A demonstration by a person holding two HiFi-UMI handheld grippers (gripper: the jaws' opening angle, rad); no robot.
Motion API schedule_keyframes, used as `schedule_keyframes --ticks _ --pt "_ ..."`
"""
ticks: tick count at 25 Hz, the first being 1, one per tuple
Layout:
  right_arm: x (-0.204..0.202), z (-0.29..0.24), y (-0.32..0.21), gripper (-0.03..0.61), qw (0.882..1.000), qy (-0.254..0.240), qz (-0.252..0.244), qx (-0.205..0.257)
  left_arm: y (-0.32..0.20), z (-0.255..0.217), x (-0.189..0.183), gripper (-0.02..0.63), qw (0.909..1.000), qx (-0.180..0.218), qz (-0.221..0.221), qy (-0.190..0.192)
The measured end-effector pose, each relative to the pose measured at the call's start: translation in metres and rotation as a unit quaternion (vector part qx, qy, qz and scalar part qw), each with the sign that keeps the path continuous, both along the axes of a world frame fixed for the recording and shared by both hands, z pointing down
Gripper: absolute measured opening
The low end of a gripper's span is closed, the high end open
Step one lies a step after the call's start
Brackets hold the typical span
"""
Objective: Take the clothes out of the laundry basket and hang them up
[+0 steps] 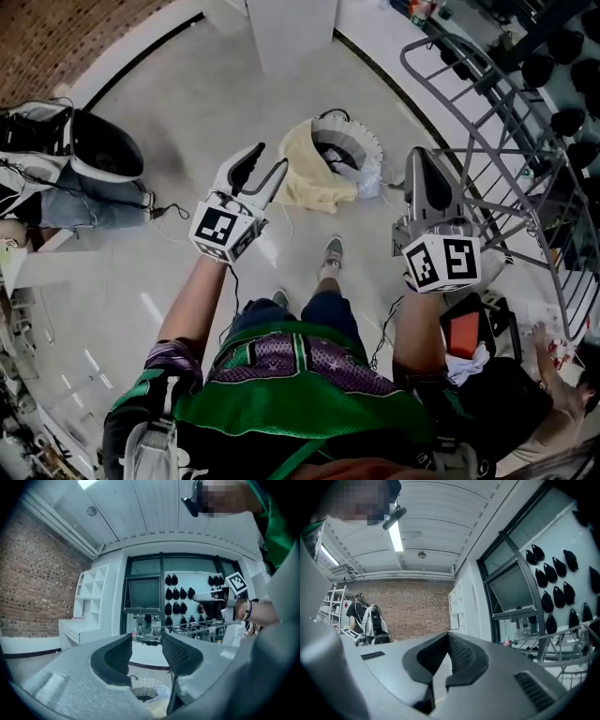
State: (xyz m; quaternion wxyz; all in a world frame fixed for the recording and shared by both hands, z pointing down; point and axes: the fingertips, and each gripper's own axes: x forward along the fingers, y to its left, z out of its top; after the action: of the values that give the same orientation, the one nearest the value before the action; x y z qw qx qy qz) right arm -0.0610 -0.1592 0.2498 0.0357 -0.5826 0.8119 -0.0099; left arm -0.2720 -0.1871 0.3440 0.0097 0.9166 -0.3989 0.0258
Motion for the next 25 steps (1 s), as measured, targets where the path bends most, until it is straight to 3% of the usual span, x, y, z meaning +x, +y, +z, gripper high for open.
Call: schedule_keyframes --ticks 8,16,25 --pt "0.004 0.077 -0.026 0.000 0.999 0.007 -0.011 -0.036 -0.030 0.133 0.010 0.202 0.9970 -0.074 -0.005 -0.024" --pt "0.013 0.138 -0.047 0.000 0.998 0.006 -0.007 -0.057 -0.057 0.256 0.013 0.202 0.9883 -0.147 -0.019 -0.035" --pt "0.018 0.224 -0.062 0.000 0.998 0.012 -0.002 -0.065 -0.082 0.401 0.032 0.202 0.9810 -0.177 0.003 -0.080"
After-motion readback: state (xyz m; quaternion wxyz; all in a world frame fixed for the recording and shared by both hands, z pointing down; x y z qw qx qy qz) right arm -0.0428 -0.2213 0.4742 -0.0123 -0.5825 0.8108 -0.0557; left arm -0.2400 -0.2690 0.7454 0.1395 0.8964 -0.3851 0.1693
